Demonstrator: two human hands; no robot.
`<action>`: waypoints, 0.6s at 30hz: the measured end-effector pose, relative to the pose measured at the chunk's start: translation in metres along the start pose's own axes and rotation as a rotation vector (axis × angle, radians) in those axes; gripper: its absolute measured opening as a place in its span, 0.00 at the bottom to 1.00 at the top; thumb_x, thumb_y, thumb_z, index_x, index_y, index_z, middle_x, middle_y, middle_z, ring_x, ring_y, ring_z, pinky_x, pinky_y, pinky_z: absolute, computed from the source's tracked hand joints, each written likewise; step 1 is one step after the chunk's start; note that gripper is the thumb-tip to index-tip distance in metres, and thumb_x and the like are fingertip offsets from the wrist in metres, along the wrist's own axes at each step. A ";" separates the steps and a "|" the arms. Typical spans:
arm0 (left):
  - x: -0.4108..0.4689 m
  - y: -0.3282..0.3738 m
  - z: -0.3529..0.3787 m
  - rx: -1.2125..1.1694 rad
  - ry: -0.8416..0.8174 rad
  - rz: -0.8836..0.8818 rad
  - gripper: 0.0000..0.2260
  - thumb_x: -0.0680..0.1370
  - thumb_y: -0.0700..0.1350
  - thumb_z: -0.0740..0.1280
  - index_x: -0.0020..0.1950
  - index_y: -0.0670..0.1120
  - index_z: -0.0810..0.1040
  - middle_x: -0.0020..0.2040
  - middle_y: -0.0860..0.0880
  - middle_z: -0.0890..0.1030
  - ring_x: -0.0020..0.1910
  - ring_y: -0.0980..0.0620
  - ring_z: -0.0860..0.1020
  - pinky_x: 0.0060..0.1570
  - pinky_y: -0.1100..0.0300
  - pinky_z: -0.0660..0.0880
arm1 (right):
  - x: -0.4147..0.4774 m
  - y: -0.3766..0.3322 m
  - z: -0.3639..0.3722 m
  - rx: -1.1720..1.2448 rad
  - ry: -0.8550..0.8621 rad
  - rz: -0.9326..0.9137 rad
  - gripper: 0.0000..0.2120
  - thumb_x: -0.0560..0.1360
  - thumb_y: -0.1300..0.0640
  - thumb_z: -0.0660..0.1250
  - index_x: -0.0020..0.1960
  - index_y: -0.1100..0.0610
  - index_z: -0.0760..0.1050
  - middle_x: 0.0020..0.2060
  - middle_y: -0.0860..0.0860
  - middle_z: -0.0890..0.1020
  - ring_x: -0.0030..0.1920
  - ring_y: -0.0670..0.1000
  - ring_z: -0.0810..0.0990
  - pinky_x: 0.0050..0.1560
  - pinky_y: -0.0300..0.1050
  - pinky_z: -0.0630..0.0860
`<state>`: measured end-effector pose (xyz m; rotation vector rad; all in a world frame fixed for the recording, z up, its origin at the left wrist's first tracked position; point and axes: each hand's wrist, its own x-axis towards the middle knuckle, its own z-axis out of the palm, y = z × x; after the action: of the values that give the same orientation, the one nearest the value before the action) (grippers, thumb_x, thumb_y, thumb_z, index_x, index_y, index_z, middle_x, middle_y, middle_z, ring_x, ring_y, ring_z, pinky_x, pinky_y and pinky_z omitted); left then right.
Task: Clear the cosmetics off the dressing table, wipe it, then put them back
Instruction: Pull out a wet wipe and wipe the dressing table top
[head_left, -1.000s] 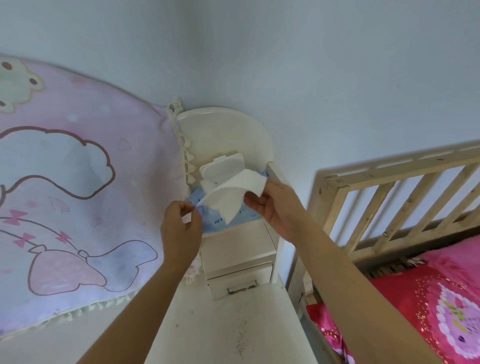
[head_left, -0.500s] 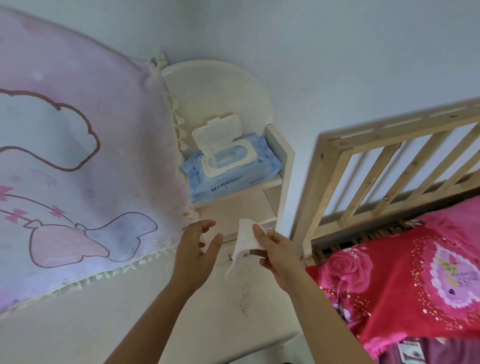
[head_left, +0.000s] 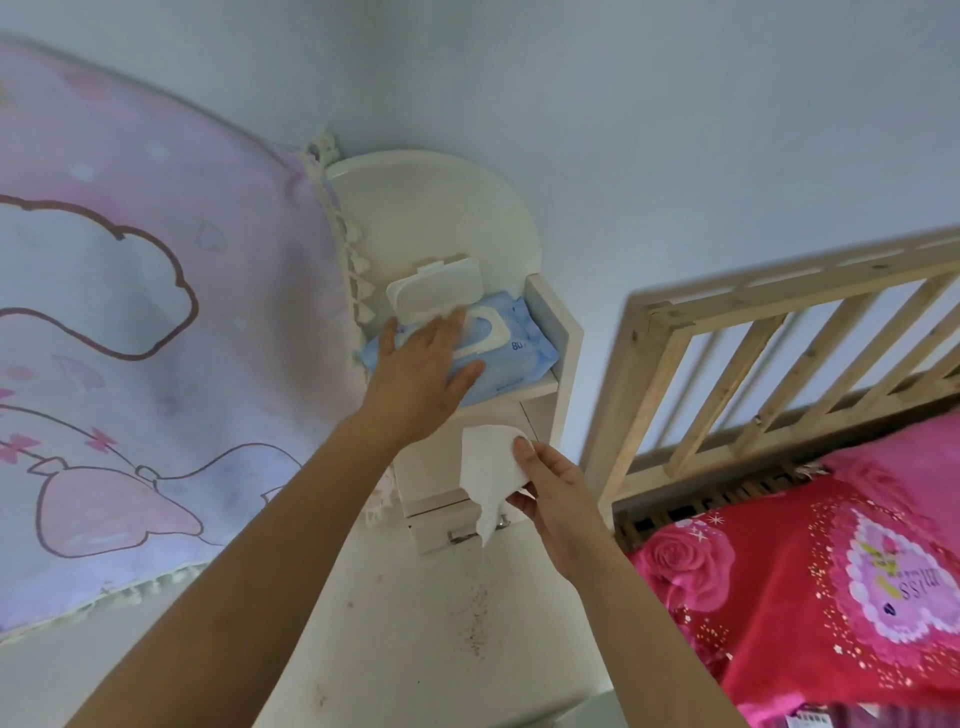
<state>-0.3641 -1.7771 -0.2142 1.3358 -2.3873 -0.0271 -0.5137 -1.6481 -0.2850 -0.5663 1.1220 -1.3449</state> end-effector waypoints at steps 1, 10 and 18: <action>0.003 -0.001 0.003 0.003 -0.056 0.033 0.25 0.83 0.57 0.54 0.78 0.50 0.60 0.76 0.50 0.66 0.77 0.51 0.58 0.75 0.43 0.45 | 0.000 -0.001 -0.001 0.023 0.007 -0.002 0.09 0.78 0.50 0.68 0.50 0.54 0.83 0.48 0.53 0.85 0.49 0.49 0.84 0.51 0.45 0.80; -0.023 0.000 -0.002 -0.239 0.126 -0.004 0.15 0.81 0.48 0.65 0.66 0.45 0.77 0.69 0.47 0.75 0.73 0.49 0.66 0.73 0.46 0.60 | -0.001 -0.008 -0.005 0.134 -0.038 0.040 0.14 0.77 0.53 0.69 0.57 0.61 0.82 0.48 0.56 0.84 0.48 0.51 0.83 0.51 0.46 0.81; -0.123 0.022 0.015 -0.810 0.209 -0.394 0.04 0.76 0.50 0.71 0.46 0.59 0.80 0.46 0.59 0.82 0.44 0.59 0.79 0.40 0.63 0.74 | -0.003 -0.010 0.005 0.023 0.019 0.101 0.24 0.59 0.45 0.82 0.45 0.57 0.78 0.42 0.53 0.83 0.41 0.49 0.81 0.43 0.44 0.75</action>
<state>-0.3309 -1.6672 -0.2649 1.2668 -1.6063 -0.8227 -0.5139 -1.6489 -0.2741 -0.4746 1.1343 -1.2765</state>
